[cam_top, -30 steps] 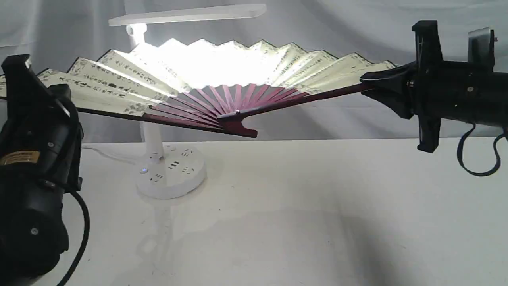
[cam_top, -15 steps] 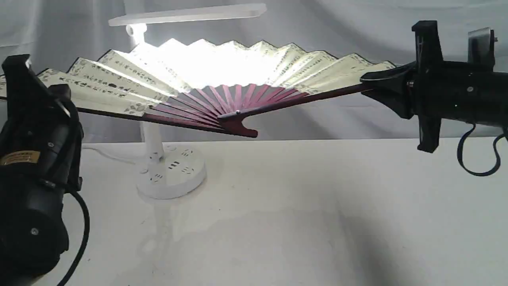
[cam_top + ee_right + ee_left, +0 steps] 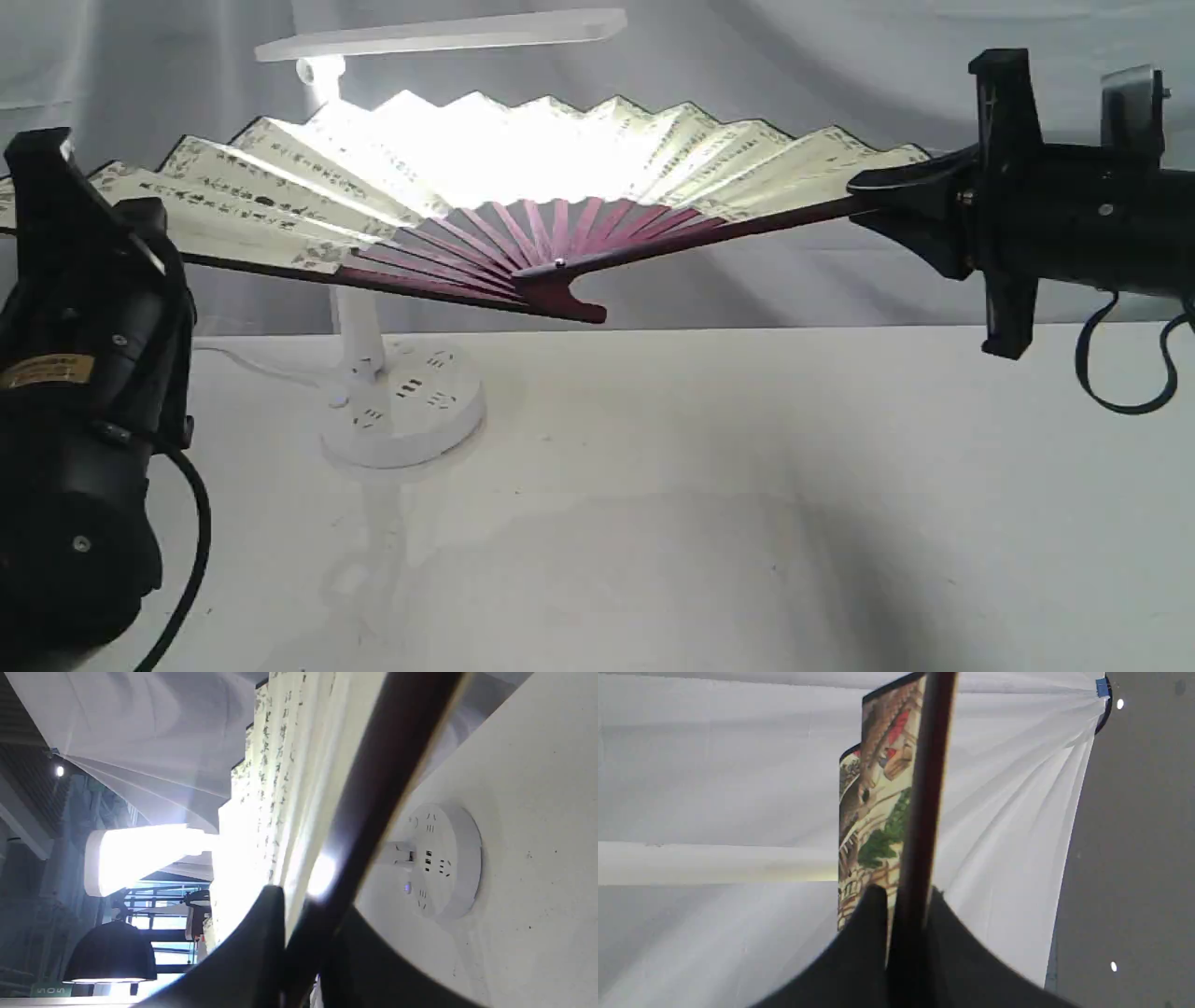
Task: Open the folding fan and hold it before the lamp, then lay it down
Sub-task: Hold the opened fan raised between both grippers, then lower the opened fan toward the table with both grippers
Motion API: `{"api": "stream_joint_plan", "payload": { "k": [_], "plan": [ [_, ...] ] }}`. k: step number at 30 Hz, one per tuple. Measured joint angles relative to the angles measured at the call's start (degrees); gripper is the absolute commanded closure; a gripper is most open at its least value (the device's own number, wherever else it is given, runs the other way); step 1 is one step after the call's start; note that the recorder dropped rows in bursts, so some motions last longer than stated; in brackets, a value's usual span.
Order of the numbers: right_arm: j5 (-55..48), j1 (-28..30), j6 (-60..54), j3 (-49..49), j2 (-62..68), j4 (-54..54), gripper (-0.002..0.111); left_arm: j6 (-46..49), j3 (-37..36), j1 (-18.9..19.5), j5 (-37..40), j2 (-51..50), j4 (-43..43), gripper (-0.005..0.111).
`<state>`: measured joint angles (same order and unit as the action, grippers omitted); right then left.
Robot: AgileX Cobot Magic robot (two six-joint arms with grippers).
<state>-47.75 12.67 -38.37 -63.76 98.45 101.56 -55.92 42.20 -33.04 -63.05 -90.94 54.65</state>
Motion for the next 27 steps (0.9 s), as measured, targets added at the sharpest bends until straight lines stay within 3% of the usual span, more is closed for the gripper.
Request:
{"api": "stream_joint_plan", "payload": {
  "k": [13,27],
  "plan": [
    [0.22,0.0,0.97,0.0,0.0,0.0,0.108,0.0,0.0,0.0,0.48,0.0,0.22,0.107],
    [1.95,0.14,1.1,1.04,0.0,0.0,0.108,0.0,0.0,0.35,9.45,-0.06,1.87,0.107]
  ]
}}
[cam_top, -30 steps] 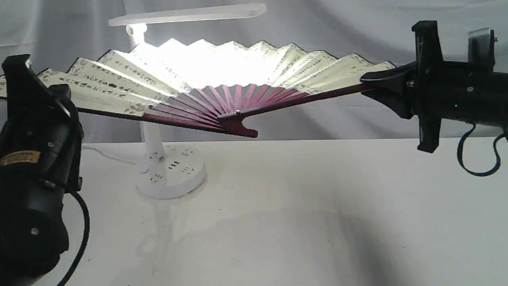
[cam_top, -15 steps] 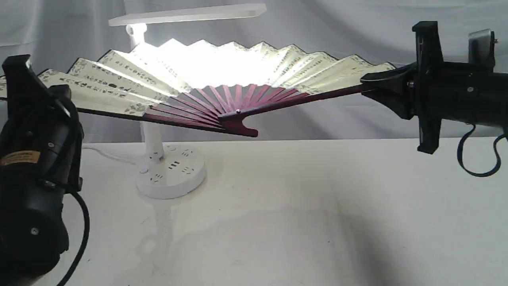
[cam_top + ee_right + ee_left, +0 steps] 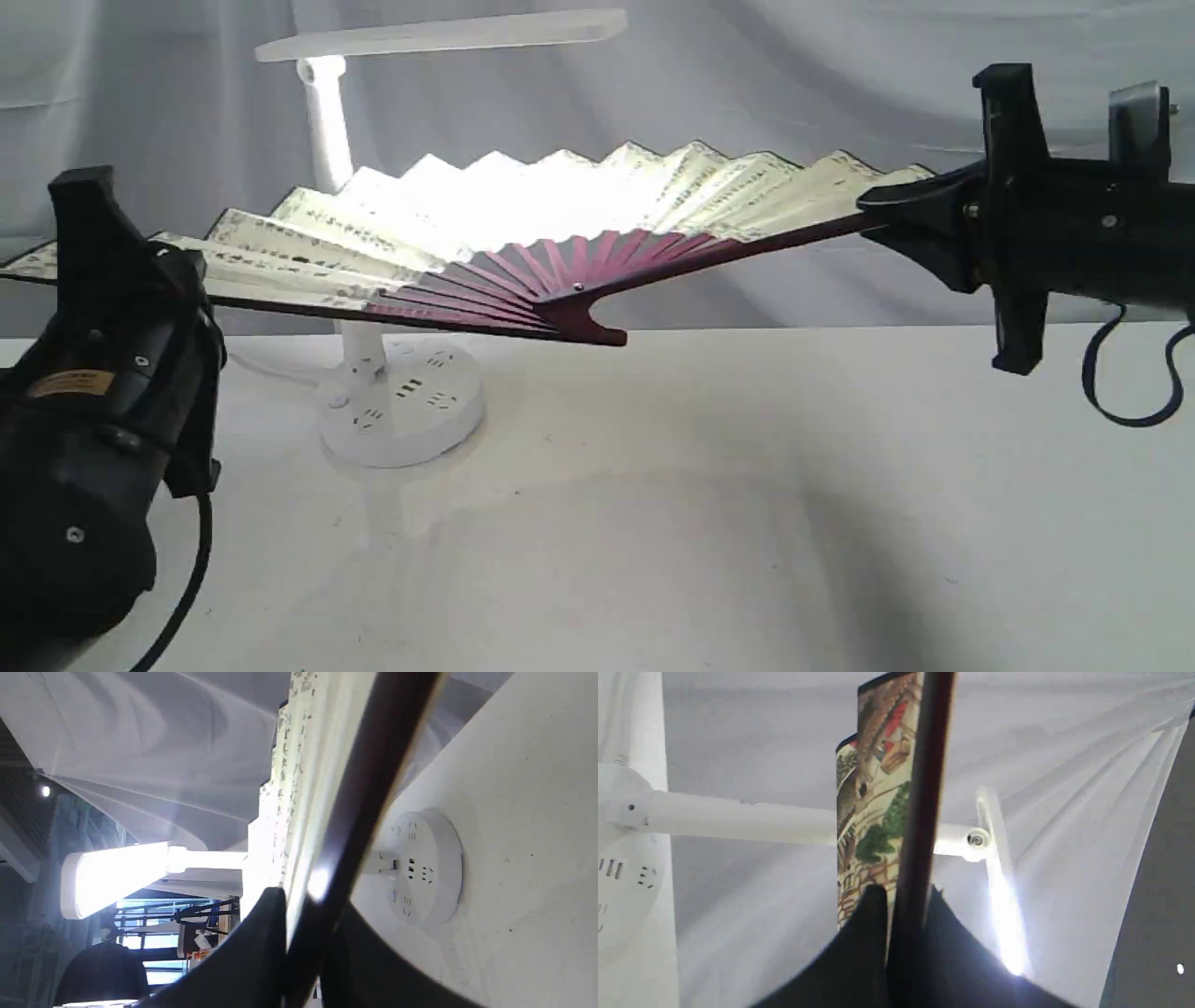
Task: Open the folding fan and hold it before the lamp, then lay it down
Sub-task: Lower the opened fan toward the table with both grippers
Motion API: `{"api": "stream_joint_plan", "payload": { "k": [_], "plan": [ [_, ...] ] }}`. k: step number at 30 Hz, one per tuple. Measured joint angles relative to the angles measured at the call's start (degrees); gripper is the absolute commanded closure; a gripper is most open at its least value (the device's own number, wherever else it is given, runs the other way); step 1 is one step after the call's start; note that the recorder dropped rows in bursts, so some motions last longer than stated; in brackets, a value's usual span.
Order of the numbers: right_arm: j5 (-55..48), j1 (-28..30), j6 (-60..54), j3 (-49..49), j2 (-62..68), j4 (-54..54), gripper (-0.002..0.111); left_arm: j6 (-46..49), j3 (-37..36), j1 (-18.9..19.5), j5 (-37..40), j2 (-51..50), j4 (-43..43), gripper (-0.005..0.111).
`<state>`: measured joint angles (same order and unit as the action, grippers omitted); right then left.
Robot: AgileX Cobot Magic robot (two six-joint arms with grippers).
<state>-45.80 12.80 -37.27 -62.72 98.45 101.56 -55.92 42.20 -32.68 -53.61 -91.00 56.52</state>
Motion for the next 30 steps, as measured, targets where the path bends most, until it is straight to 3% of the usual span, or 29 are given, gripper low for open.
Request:
{"api": "stream_joint_plan", "payload": {
  "k": [9,18,30],
  "plan": [
    [-0.5,6.04,-3.19,8.52,0.0,0.0,0.108,-1.09,0.0,-3.66,1.02,-5.98,-0.25,0.107],
    [-1.21,12.31,-7.38,12.58,0.0,-0.73,0.108,-13.95,0.14,-6.4,0.5,-15.22,-7.55,0.107],
    [-0.98,19.93,-10.63,15.68,0.0,-0.77,0.108,-16.09,11.0,-6.4,1.39,-25.18,-17.5,0.107]
  ]
}}
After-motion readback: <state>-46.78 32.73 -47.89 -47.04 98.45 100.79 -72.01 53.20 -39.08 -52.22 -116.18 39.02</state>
